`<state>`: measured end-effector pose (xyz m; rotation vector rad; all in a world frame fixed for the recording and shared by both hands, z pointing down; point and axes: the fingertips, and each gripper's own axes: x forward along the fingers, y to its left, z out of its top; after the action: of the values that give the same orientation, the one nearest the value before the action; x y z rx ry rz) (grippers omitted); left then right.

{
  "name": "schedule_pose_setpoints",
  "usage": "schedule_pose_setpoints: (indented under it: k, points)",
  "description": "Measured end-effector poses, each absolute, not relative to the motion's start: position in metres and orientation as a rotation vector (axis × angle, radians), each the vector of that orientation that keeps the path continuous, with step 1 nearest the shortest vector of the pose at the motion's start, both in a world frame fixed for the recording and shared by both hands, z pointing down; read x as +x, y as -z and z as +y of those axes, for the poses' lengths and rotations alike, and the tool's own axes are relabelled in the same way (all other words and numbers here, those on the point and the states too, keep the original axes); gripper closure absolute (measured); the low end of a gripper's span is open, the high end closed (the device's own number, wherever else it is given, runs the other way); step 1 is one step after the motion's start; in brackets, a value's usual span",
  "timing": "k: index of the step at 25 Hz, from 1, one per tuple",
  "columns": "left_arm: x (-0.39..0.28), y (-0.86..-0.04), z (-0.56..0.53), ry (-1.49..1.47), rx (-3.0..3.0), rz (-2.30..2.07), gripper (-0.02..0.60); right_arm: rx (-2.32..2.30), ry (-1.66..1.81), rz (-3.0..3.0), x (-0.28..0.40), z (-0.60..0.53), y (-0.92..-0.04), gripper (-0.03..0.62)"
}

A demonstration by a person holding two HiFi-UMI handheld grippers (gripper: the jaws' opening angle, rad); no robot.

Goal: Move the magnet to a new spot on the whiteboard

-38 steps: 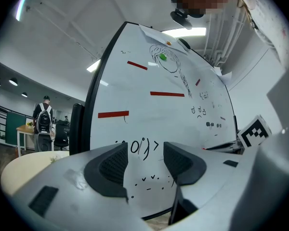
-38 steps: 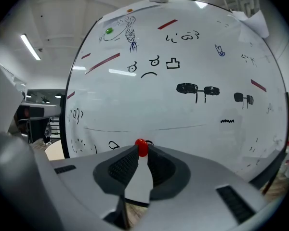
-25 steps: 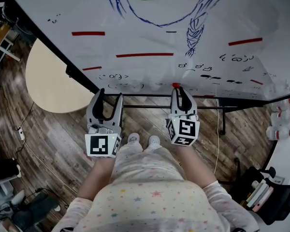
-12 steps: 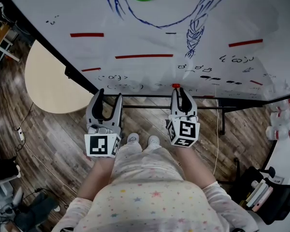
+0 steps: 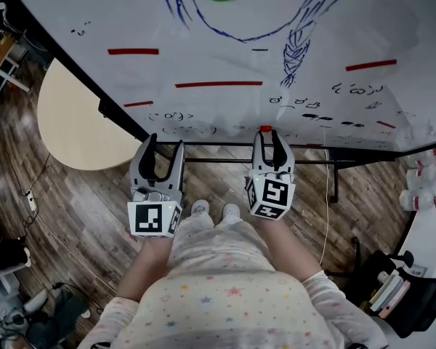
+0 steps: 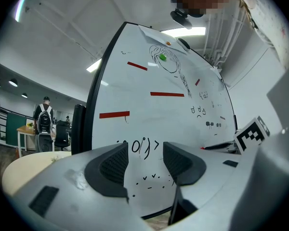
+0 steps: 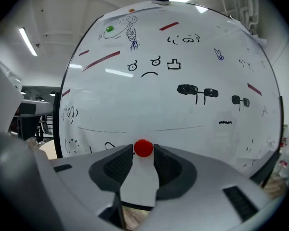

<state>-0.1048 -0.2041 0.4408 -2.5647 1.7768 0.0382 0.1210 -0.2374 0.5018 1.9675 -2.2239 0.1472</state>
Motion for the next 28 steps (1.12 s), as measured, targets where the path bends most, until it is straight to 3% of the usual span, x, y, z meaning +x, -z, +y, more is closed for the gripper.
schedule_pose_setpoints:
  k: [28]
  points:
    - [-0.103, -0.436, -0.205, -0.076, -2.573, 1.752, 0.379, 1.944, -0.146, -2.229, 0.122, -0.228, -0.492, 0.471]
